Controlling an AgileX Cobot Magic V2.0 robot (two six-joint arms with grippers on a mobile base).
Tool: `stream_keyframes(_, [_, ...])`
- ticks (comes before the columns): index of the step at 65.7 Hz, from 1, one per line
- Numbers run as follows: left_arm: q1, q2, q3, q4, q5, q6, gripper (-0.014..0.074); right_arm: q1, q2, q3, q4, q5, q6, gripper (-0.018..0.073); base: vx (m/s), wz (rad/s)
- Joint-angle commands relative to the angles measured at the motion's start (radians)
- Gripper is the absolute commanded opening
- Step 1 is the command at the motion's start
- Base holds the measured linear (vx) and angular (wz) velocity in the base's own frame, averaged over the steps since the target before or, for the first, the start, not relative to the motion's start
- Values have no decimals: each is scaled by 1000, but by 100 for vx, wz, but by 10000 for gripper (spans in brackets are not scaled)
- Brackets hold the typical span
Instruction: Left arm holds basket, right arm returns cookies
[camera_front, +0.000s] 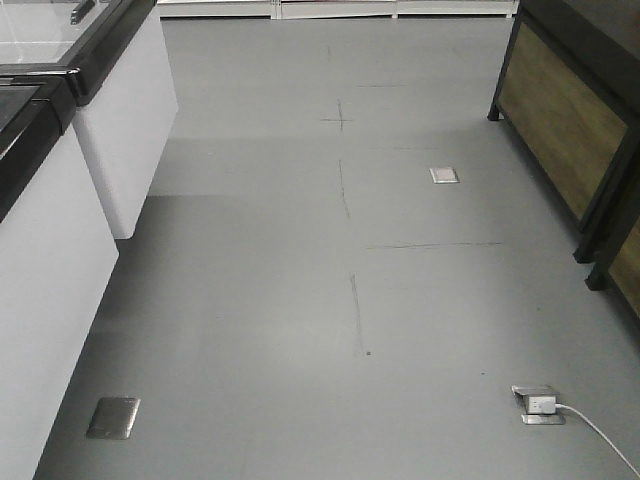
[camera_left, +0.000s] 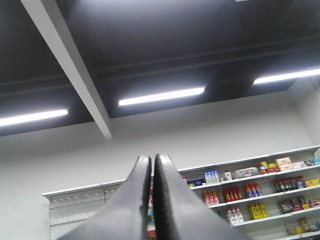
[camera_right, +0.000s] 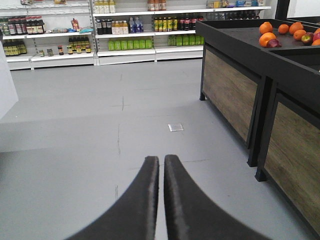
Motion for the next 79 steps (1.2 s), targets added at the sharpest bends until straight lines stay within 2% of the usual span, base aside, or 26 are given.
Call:
stream_keyframes(1, [-6,107,-155,2,55,-12,1,-6,-12,18,-4,-77,-3,-11,0,0])
stream_keyframes(20, [-6,445,-556,-9,254,-12,3,-6,-12,18,-4,-77,-3,-11,0,0])
stream_keyframes(28, [-6,561,-645,-9,312,-15,4,-6,-12,18,-4,-77,-3,-11,0,0])
stream_keyframes(33, [-6,620,-662,-9,336,-24,5,-6,-12,18,-4,-77,-3,-11,0,0])
stream_keyframes(42, [-6,704,-657,-9,374,-92,22,-6,-12,18,-4,-77,-3,-11,0,0])
stream_keyframes(57, [-6,812,-657,-8,415,-134,102,-6,-12,18,-4,-77,-3,-11,0,0])
stream_keyframes(79, [-6,913,-657,-8,423,-126,349,-6,-12,18,-4,-73,-3,-11,0,0])
